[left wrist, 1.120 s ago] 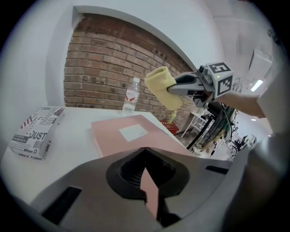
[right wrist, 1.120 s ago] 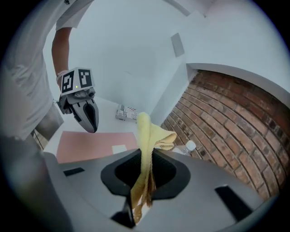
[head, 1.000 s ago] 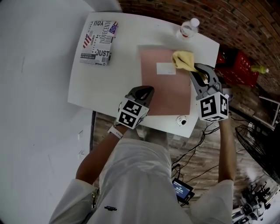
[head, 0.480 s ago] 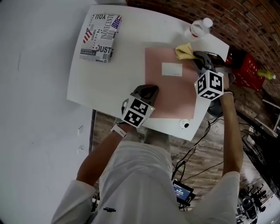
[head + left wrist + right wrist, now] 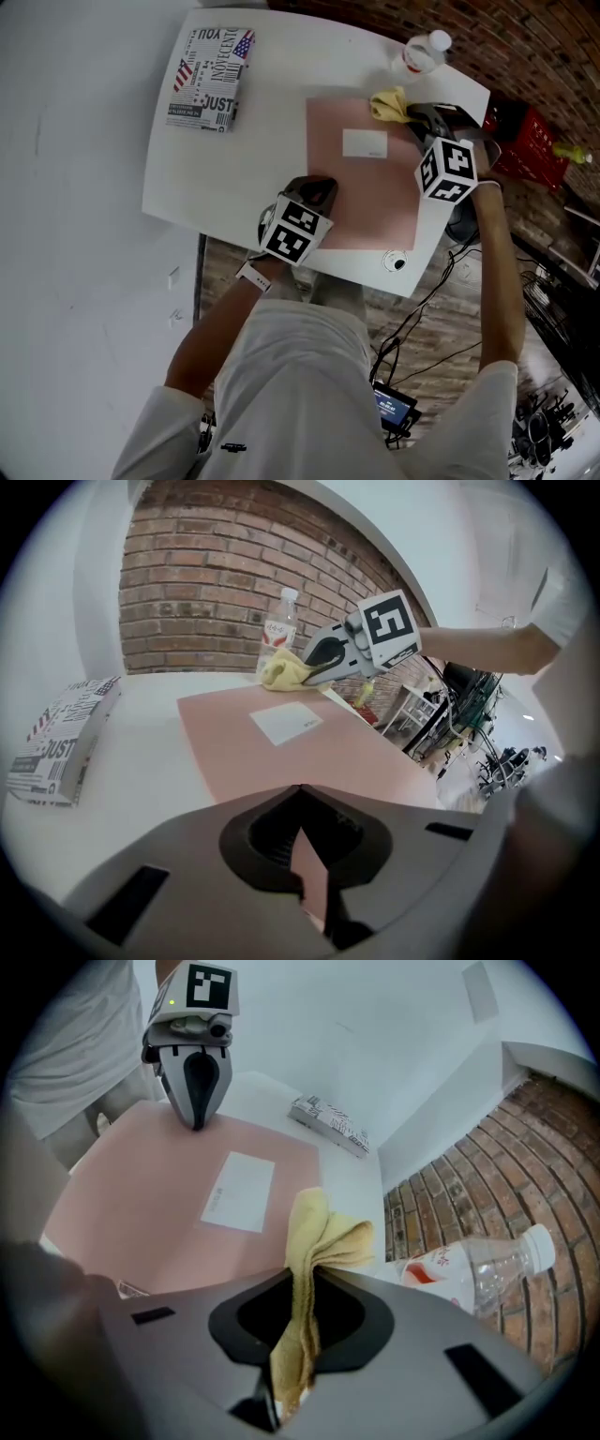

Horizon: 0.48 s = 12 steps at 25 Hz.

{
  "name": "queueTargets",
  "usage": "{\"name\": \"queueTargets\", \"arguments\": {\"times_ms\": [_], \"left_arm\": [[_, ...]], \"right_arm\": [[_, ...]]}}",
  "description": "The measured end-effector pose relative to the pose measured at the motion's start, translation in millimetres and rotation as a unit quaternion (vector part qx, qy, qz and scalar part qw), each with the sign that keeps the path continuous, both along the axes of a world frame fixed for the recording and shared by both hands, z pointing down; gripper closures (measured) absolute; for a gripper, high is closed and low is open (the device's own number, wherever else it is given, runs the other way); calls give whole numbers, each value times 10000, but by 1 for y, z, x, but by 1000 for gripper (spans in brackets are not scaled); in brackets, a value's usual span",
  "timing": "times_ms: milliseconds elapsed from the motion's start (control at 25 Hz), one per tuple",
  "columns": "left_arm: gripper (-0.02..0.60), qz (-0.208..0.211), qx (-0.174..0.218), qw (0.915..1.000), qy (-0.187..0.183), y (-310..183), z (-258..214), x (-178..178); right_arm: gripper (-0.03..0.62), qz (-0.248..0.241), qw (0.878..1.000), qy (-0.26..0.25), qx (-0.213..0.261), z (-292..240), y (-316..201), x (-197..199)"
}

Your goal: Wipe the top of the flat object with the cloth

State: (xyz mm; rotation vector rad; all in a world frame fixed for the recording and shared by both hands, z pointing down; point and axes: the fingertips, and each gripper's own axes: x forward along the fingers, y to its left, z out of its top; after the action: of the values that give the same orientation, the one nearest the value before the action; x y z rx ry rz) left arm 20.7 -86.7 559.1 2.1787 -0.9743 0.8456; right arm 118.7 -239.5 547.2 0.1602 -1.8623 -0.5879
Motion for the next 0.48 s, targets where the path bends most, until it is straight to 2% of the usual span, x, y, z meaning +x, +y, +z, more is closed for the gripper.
{"name": "queueTargets", "arguments": {"times_ms": [280,480], "left_arm": [[571,-11,-33,10000,-4,-1,0,0],[571,-29,-191,9998,91,0,1,1]], "right_arm": [[540,-357,9984,207,-378,9,41,3],[542,-414,9968,199,-647,11,73,7]]}}
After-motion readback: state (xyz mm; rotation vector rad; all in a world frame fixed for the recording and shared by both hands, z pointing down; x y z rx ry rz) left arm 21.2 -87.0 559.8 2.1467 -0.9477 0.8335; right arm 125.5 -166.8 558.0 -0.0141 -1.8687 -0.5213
